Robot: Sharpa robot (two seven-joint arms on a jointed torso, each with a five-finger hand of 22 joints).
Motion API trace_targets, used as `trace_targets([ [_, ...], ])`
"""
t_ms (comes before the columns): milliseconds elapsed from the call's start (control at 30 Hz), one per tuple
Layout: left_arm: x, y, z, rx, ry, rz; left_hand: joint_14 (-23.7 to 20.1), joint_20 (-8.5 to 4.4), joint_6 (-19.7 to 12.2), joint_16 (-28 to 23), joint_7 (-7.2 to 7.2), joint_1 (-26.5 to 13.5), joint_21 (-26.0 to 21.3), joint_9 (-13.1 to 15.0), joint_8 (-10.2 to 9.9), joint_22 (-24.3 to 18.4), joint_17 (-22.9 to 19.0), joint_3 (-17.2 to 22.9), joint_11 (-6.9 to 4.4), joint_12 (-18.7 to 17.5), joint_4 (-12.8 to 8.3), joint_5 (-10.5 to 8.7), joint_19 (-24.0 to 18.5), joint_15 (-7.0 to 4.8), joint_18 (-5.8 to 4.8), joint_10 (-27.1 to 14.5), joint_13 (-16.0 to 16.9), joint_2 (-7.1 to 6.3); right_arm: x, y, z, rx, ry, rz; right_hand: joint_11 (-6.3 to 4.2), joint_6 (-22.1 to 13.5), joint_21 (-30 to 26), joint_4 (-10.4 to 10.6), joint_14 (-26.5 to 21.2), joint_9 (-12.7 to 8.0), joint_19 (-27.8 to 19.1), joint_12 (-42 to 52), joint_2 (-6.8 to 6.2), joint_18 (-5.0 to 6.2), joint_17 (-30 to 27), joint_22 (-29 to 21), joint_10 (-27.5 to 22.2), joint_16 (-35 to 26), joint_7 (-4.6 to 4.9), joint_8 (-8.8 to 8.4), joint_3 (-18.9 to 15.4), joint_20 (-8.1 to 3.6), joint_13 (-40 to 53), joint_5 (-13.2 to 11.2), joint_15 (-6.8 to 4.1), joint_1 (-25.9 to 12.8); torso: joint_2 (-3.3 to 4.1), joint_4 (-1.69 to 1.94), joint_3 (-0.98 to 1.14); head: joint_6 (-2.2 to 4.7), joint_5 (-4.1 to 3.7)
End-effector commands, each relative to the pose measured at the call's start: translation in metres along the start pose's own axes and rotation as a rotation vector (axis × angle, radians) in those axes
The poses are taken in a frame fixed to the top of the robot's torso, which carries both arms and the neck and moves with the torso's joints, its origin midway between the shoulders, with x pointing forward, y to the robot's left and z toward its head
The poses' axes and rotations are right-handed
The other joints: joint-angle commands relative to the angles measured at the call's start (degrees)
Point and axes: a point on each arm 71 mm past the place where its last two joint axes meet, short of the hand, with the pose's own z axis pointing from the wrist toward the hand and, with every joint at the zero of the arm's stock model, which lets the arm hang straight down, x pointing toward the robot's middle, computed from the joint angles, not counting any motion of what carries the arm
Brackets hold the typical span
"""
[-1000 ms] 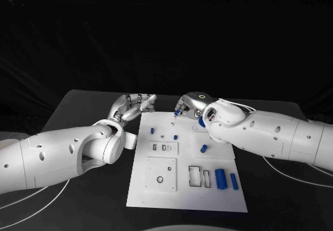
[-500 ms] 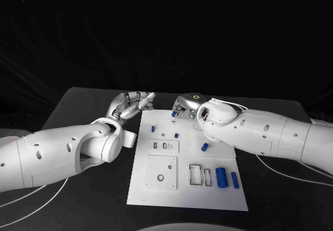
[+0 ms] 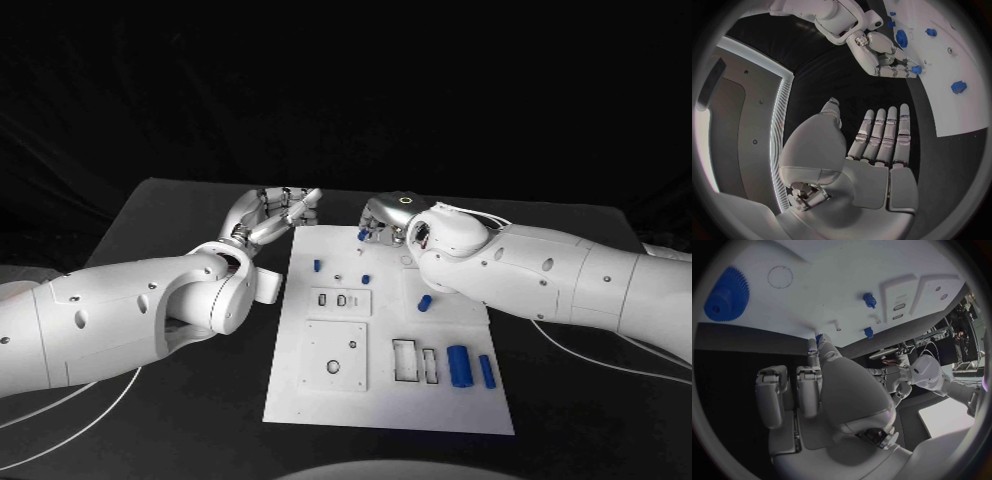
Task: Assemble the parts on the task board
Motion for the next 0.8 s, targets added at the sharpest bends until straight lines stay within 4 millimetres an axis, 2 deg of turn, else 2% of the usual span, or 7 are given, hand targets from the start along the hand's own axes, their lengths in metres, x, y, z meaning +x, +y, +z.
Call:
trace_targets([
  [33,0.0010,-0.0027,0.0013,0.019,0.004,-0.002,-0.41,0.06,-0.24,-0.23,1.72,0.40,-0.30,0.07,0.08,-0.06,-0.06,0.08,0.05,-0.20,-0.01,-0.16,-0.43,0.08,0.40,0.49,-0.04,0.39,-0.0010,-0.0013,-0.0009,0.015,-0.027,-0.021,0.15,0.21,0.26,0.02,5.97,0.41,6.09,-0.22,0.00,-0.81,14.52,15.07,-0.24,0.20,-0.11,0.34,0.51,-0.26,-0.03,0.28,-0.12,0.39,0.00,-0.02,-0.01,0.08,-0.18],
  [800,0.0004,-0.0021,0.0020,0.017,0.001,0.000,-0.42,0.08,-0.29,-0.29,1.74,0.46,-0.41,0.07,0.07,-0.14,-0.05,0.06,0.06,-0.28,-0.01,-0.14,-0.61,0.10,0.38,0.50,-0.04,0.45,0.0007,-0.0060,-0.0006,0.039,-0.015,-0.030,0.20,0.29,0.26,0.02,5.94,0.41,6.09,-0.20,-0.04,-0.81,14.39,15.07,-0.17,0.17,-0.06,0.31,0.64,-0.24,-0.02,0.28,-0.10,0.47,-0.04,0.04,-0.03,-0.18,-0.40],
])
